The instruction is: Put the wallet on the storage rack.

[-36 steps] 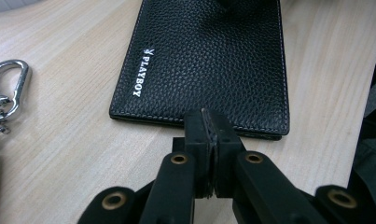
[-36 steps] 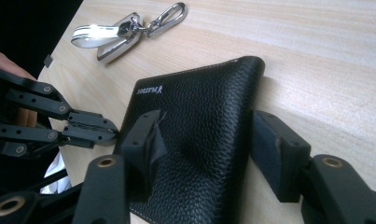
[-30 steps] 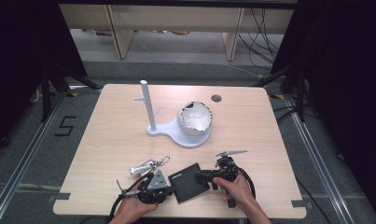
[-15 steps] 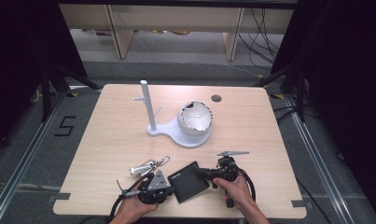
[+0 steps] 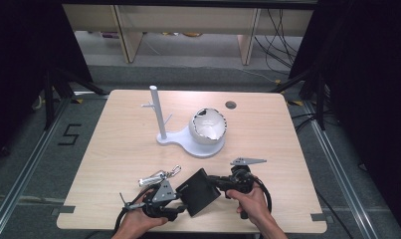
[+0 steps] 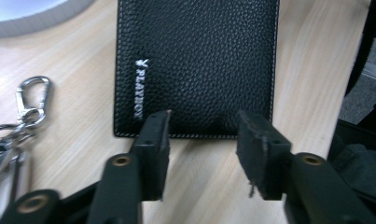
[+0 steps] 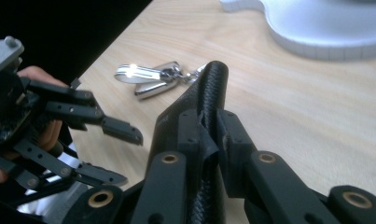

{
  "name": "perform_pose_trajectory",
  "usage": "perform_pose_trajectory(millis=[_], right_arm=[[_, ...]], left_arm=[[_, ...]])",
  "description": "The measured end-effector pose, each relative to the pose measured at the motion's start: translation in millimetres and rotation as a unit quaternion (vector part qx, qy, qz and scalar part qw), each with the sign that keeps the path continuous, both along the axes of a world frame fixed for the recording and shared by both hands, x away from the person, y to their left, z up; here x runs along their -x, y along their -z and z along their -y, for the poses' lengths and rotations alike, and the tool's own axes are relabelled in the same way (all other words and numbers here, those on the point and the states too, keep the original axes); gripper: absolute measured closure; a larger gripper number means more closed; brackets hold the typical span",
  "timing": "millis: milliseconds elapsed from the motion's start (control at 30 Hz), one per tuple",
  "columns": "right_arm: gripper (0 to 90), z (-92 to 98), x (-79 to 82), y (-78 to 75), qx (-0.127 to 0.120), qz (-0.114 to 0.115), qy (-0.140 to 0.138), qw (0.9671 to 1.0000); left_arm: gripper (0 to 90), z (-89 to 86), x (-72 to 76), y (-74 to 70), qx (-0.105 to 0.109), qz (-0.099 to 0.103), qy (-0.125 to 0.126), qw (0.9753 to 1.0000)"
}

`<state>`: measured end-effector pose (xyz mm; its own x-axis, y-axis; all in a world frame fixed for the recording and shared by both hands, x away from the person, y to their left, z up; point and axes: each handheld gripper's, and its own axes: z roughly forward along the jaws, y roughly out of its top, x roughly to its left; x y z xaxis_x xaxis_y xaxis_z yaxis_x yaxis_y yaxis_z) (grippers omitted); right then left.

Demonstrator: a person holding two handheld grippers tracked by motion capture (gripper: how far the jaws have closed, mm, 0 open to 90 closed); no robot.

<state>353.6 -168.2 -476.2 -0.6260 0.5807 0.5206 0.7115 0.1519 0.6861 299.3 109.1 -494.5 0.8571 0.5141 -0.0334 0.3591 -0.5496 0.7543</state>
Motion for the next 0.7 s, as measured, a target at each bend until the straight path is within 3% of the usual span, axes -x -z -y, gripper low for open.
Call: perform_pose_trajectory(millis=[33,133,167,267,300,467,500,533,633,700], right_arm=[[82.1,0.1,0.3,-3.2,0.004,0.024,-0.009,0.9997],[82.6,-2.0,6.7,-15.2,0.005,0.035,-0.016,0.9992],[82.7,-1.2,6.9,-19.1,0.01,0.055,-0.024,0.9981],[83.0,0.6,10.8,-32.8,0.01,0.073,-0.027,0.9969],[83.1,3.1,10.0,-37.7,0.015,0.085,-0.027,0.9959],[83.1,13.9,3.9,-57.3,0.013,0.09,-0.012,0.9958],[83.1,16.5,-0.7,-60.3,0.017,0.107,-0.017,0.9939],[83.1,19.4,-3.2,-65.9,0.021,0.108,-0.012,0.9939],[83.1,24.3,-10.3,-76.6,0.023,0.101,0.0,0.9946],[83.1,28.2,-16.4,-82.2,0.029,0.104,0.002,0.9941]], left_arm=[[49.8,-2.3,1.6,-1.1,0.002,0.0,-0.005,1.0],[45.9,-10.4,4.9,-4.4,0.007,0.006,-0.011,0.9999],[45.1,-15.0,5.2,-6.0,0.003,0.009,-0.013,0.9999],[43.9,-22.6,8.3,-7.2,0.024,0.003,-0.028,0.9993],[43.8,-26.3,8.3,-7.7,0.022,0.001,-0.027,0.9994],[43.8,-38.6,9.2,-5.9,0.036,-0.005,-0.044,0.9984],[43.5,-40.7,9.4,-5.4,0.038,-0.006,-0.049,0.998],[42.9,-44.4,8.9,-6.4,0.023,-0.005,-0.04,0.9989],[40.7,-46.6,10.7,-5.2,0.023,-0.007,-0.044,0.9987],[40.3,-49.0,12.1,-4.6,0.01,-0.007,-0.038,0.9992]])
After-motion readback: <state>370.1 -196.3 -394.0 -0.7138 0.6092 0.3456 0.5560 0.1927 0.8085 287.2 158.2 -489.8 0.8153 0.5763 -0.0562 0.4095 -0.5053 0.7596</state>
